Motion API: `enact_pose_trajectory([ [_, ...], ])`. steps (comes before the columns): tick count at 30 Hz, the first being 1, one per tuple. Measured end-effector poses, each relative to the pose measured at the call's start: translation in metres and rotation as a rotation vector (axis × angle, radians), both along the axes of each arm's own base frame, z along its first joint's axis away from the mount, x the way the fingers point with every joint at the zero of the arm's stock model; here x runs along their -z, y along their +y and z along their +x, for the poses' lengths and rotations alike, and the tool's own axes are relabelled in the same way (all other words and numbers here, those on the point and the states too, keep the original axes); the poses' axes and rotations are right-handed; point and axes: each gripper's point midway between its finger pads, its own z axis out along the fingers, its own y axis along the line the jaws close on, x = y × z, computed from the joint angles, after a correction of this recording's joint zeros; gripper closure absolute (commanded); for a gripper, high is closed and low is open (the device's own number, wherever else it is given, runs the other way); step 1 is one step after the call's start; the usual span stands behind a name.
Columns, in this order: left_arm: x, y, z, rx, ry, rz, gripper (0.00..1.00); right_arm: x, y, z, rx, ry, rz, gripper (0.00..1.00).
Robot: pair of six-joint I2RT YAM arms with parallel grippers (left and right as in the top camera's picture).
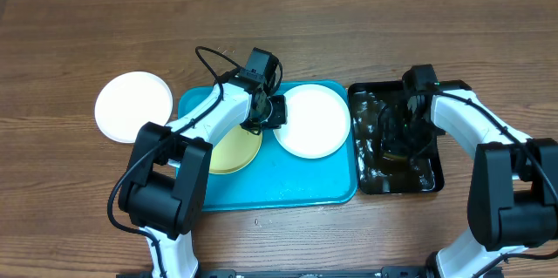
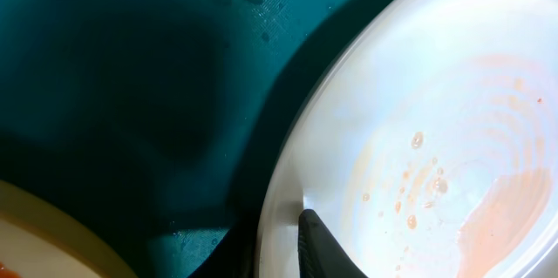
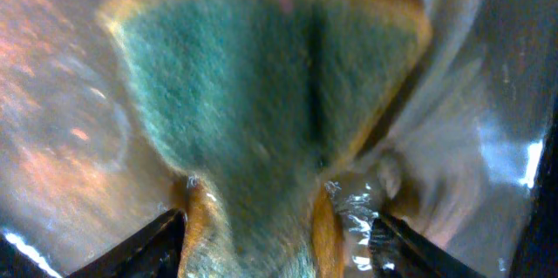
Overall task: Clean dirty plates on tray and stack at the side
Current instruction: 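Release the sponge in the water tray and raise the right gripper away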
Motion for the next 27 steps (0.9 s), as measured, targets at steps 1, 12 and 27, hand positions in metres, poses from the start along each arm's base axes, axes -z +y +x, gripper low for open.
enact_pose_trajectory([
  [1, 0.0, 0.0, 0.0, 0.0, 0.0, 0.0, 0.81, 0.0, 0.0, -0.003, -0.007, 0.011, -0.001, 0.79],
  [12, 0.0, -0.001, 0.001, 0.0, -0.004, -0.002, 0.8, 0.002, -0.004, 0.022, -0.007, -0.086, -0.027, 0.36],
  [27, 0.0, -0.001, 0.002, 0.002, -0.013, 0.005, 0.82, -0.002, -0.004, 0.07, -0.003, -0.282, -0.033, 0.62],
])
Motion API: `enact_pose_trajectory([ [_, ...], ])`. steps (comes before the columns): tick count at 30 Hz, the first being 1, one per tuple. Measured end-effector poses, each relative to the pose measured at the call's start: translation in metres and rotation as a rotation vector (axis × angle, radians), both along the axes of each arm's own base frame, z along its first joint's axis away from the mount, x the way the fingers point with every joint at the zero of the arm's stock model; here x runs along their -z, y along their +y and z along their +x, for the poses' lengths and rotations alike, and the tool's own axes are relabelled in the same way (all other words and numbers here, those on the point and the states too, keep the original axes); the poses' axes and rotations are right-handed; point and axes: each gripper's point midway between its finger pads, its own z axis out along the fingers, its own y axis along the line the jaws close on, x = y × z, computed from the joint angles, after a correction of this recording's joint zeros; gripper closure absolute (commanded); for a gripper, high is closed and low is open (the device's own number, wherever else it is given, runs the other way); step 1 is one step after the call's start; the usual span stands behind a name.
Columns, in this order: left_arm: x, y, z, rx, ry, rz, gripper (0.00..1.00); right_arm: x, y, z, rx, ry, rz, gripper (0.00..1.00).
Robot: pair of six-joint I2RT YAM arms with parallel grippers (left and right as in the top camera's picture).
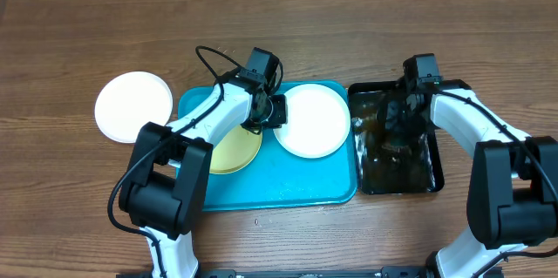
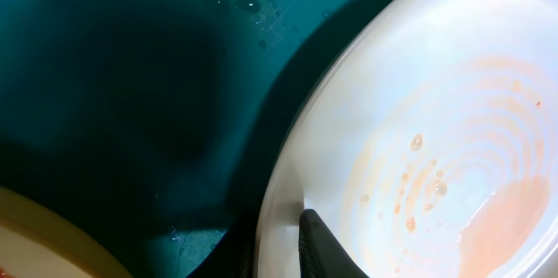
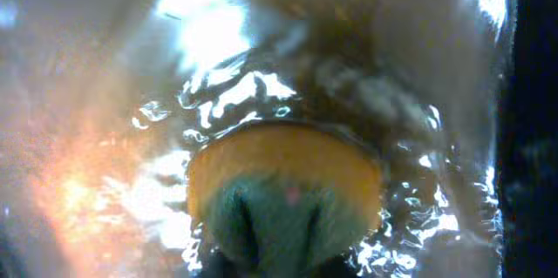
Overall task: Clean dirty plates on tray and stack at the side
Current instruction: 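Release the sponge in the water tray and raise the right gripper away, then lift the scrubbed white plate with the left gripper and carry it left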
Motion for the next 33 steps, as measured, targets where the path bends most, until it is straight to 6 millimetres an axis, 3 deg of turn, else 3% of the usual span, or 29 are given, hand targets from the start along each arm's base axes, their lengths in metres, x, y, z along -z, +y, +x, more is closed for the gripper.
enact_pose_trajectory([
  [6, 0.001, 0.001, 0.001, 0.001, -0.012, 0.026, 0.83, -0.002, 0.0, 0.005, 0.002, -0.017, 0.001, 0.46],
  [10, 0.001, 0.003, 0.001, 0.0, -0.016, 0.037, 0.91, -0.013, 0.0, 0.006, -0.002, 0.015, -0.002, 0.38],
  [18, 0.002, 0.006, -0.002, 0.001, -0.001, 0.051, 0.96, -0.088, -0.007, 0.049, 0.026, -0.07, 0.005, 0.21],
  [20, 0.002, 0.006, -0.003, 0.01, -0.002, 0.053, 0.96, -0.105, -0.021, 0.061, 0.068, -0.111, 0.009, 0.0],
  [24, 0.001, 0.008, -0.006, 0.027, 0.013, 0.063, 0.96, -0.116, -0.055, 0.068, 0.14, -0.141, 0.004, 0.0],
  [31, -0.011, 0.008, -0.005, 0.059, 0.025, 0.074, 0.96, -0.112, -0.118, 0.049, 0.295, -0.092, -0.018, 0.0],
  [33, -0.018, 0.009, -0.002, 0.071, 0.019, 0.075, 0.96, -0.112, -0.125, 0.048, 0.312, -0.093, -0.02, 0.0],
])
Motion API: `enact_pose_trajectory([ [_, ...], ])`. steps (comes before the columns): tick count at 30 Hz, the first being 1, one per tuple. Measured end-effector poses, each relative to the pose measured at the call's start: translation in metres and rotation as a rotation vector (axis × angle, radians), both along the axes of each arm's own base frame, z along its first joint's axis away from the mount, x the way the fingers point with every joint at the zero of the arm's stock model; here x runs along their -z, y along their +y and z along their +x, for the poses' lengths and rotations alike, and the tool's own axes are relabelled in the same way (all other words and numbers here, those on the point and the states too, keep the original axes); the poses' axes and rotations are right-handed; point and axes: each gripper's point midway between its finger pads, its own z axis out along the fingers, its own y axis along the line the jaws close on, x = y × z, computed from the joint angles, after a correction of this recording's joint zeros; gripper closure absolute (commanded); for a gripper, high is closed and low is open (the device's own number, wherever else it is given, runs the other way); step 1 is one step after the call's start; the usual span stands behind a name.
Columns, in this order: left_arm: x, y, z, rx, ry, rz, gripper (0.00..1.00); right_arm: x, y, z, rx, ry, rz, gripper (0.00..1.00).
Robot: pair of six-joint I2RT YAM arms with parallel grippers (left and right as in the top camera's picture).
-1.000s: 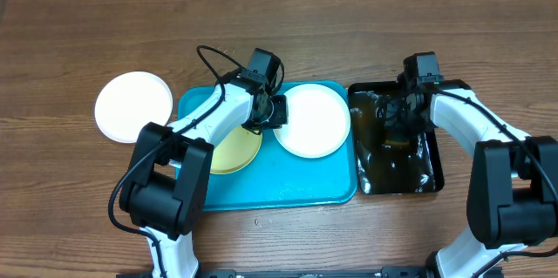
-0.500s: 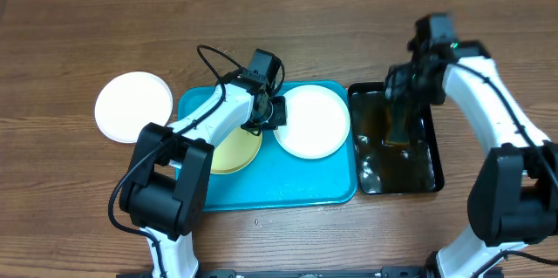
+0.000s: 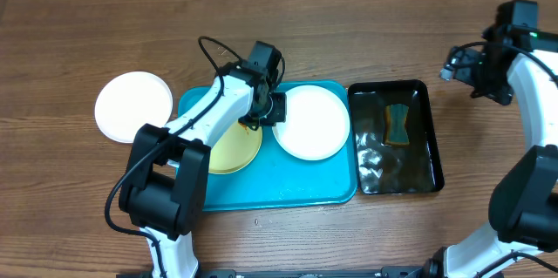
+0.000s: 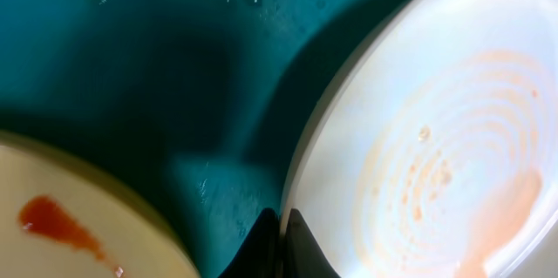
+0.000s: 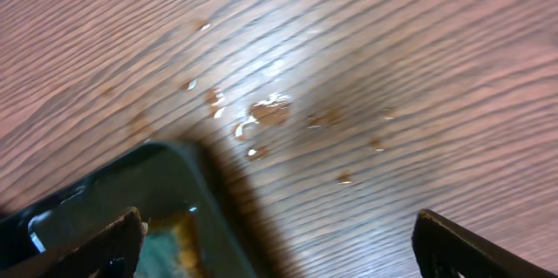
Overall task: Clean dirty plates on tray and stack at the side
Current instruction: 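Lift the scrubbed white plate with the left gripper and carry it left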
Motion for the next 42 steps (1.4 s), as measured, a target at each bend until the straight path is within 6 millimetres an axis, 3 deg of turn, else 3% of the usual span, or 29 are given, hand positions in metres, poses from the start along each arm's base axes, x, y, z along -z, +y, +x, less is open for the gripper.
enact_pose_trajectory([
  [5, -0.031, 0.013, 0.012, -0.003, -0.022, 0.025, 0.96, 0.0, -0.019, -0.005, 0.048, 0.001, -0.003, 0.0],
  [13, -0.073, 0.032, 0.031, 0.007, -0.078, 0.057, 0.96, 0.0, -0.02, -0.005, 0.05, 0.0, -0.003, 0.0],
  [19, -0.112, 0.024, 0.054, 0.019, -0.19, 0.069, 0.96, 0.0, -0.02, -0.005, 0.051, 0.0, -0.003, 0.0],
  [25, -0.135, -0.019, 0.06, 0.097, -0.335, 0.135, 0.96, 0.0, -0.02, -0.005, 0.05, 0.001, -0.003, 0.0],
  [33, -0.151, -0.099, 0.032, 0.25, -0.512, 0.228, 0.96, 0.0, -0.02, -0.005, 0.05, 0.001, -0.003, 0.0],
  [42, -0.186, -0.151, -0.003, 0.346, -0.789, 0.452, 0.96, 0.0, -0.02, -0.005, 0.051, 0.001, -0.003, 0.0],
])
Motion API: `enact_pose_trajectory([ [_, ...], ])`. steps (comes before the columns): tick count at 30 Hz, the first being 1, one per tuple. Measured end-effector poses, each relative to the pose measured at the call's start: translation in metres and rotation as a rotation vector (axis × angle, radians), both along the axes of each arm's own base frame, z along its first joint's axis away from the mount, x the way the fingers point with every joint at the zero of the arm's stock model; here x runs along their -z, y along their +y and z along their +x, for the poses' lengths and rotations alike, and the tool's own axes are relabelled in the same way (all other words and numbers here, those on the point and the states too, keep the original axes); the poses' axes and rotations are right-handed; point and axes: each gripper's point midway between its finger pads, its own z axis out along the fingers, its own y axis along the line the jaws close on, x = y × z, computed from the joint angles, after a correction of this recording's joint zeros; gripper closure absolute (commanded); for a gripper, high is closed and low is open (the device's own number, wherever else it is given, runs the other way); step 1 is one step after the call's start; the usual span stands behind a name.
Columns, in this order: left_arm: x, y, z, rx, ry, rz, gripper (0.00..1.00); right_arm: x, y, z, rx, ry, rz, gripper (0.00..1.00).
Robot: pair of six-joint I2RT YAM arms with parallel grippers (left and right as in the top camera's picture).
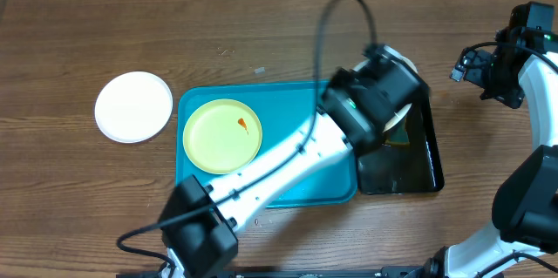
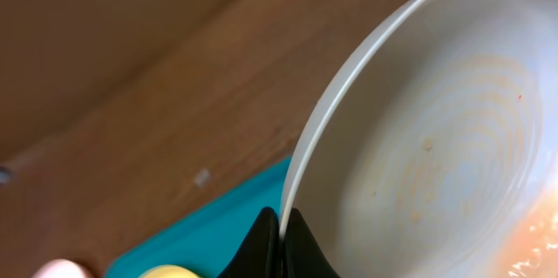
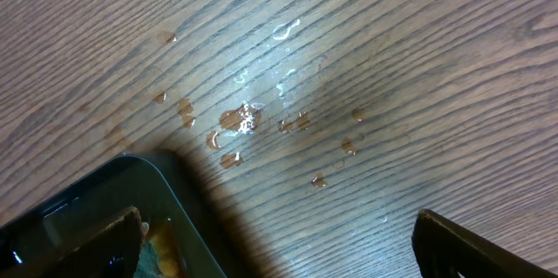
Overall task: Clean dirty plates on tray and stack at the side
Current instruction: 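Lift the scrubbed white plate with the left gripper and carry it left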
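Note:
My left gripper (image 2: 283, 236) is shut on the rim of a white plate (image 2: 427, 147) with faint orange smears. It holds the plate lifted and tilted over the black basin (image 1: 421, 176). In the overhead view my left arm (image 1: 370, 95) hides most of that plate. A yellow plate (image 1: 222, 136) with a red stain lies on the blue tray (image 1: 288, 186). My right gripper (image 3: 279, 256) stands wide open and empty over the wet table, right of the basin. The sponge (image 3: 161, 245) shows at the basin's corner.
A clean white plate (image 1: 133, 106) lies on the table left of the tray. Water drops (image 3: 244, 121) spot the wood beside the basin. A cardboard edge runs along the back.
My left gripper has carried the white plate from the tray to a spot raised over the basin, rim still held. The right gripper stays open at the far right, hardly moved.
My left gripper sat at the white plate's rim on the tray while my right gripper held the sponge in the basin water. Then the right gripper had left the sponge in the basin and stood open at the right. Now the left holds the plate over the basin.

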Motion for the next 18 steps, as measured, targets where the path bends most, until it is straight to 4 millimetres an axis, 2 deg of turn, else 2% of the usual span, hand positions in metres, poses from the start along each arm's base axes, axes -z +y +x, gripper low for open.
enact_pose_trajectory([
  [9, -0.062, -0.048, -0.05, 0.071, -0.356, 0.183, 0.96, 0.0, 0.0, 0.0, 0.0, 0.0, 0.0, 0.0],
  [14, -0.084, -0.058, -0.068, 0.073, -0.46, 0.251, 0.96, 0.0, 0.0, 0.0, 0.0, 0.0, 0.0, 0.0],
  [18, -0.094, -0.053, -0.071, 0.049, -0.501, 0.315, 0.96, 0.0, 0.0, 0.0, 0.0, 0.0, 0.0, 0.0],
])
